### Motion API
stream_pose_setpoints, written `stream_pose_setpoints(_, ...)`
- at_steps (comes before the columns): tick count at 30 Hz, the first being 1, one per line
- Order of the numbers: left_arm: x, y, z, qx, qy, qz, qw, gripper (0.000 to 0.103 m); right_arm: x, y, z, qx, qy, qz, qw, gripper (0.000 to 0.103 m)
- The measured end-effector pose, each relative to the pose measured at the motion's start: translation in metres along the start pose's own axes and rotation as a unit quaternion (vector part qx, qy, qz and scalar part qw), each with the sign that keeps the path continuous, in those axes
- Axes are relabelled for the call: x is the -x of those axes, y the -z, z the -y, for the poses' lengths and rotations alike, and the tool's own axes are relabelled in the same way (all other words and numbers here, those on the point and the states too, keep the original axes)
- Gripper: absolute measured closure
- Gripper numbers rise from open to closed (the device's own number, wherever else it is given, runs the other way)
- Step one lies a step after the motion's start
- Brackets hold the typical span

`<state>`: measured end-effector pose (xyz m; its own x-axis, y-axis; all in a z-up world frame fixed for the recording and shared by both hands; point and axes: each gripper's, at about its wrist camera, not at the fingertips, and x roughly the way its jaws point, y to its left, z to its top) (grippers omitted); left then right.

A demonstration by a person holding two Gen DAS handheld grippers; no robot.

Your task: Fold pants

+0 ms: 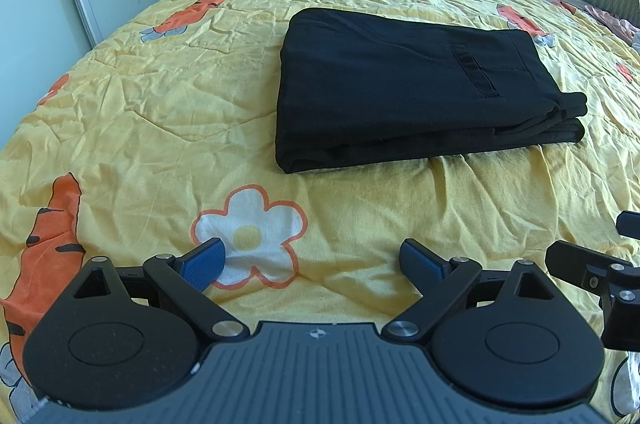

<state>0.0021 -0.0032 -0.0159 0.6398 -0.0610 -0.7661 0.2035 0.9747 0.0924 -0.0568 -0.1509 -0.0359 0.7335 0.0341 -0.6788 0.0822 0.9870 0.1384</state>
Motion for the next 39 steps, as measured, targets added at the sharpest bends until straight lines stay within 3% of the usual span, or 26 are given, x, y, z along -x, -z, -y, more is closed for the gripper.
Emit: stream_pose_setpoints(39, 0.0011, 0.001, -0.0026, 0.006, 0.004, 0.003, 1.0, 0.006, 0.0001, 0.0006, -0.0006, 0.002, -0.002, -0.001, 1.0, 0.0)
